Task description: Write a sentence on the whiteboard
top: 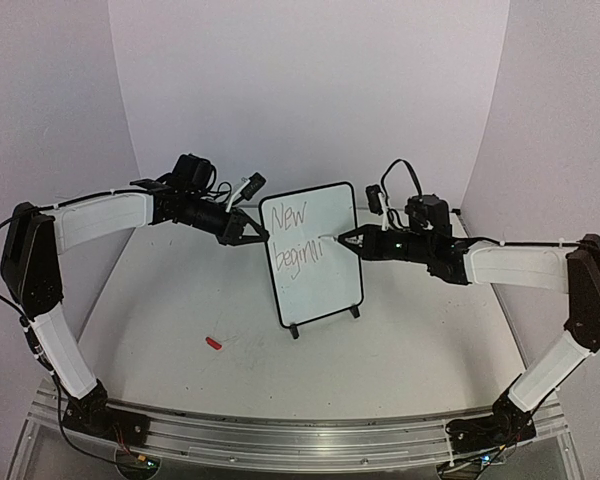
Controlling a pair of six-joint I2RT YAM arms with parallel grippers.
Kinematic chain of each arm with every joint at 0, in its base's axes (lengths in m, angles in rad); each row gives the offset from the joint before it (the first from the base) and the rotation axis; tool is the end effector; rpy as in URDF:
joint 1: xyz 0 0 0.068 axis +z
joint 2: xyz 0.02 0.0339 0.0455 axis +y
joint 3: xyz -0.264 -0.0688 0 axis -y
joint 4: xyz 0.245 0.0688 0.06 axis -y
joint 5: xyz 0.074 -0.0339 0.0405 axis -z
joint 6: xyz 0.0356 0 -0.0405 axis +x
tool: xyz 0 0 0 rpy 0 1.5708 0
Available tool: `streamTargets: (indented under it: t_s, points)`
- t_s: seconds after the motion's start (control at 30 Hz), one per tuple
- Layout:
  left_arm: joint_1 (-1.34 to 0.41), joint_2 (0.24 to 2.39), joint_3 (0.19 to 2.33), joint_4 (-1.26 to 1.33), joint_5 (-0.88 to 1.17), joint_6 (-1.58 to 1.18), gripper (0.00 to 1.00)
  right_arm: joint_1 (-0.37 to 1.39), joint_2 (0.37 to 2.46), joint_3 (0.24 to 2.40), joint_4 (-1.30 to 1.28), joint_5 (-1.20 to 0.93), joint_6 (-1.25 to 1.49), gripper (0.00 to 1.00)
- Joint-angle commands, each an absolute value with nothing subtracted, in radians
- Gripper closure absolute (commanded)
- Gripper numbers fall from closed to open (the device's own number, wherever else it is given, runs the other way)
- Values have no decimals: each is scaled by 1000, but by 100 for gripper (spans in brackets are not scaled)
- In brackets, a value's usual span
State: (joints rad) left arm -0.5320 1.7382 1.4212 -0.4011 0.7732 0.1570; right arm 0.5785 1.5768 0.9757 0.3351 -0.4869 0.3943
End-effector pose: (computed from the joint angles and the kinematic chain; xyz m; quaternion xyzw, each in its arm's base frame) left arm 0.3238 -0.2195 0.2890 0.4316 0.7411 -0.4087 0.3123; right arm 0.2918 0.2104 0.2607 -0.2166 0.7545 0.4447 0.4313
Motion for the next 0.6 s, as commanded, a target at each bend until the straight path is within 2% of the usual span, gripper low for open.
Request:
streamTargets:
  t_s: [0.0, 0.57]
  points:
    - [-561, 1752, 1427, -492, 750, 199, 100, 577, 1594, 1017, 353, -451, 392, 100]
    - [-564, 1739, 1424, -493, 747, 199, 100, 577, 1369, 894, 333, -502, 383, 100]
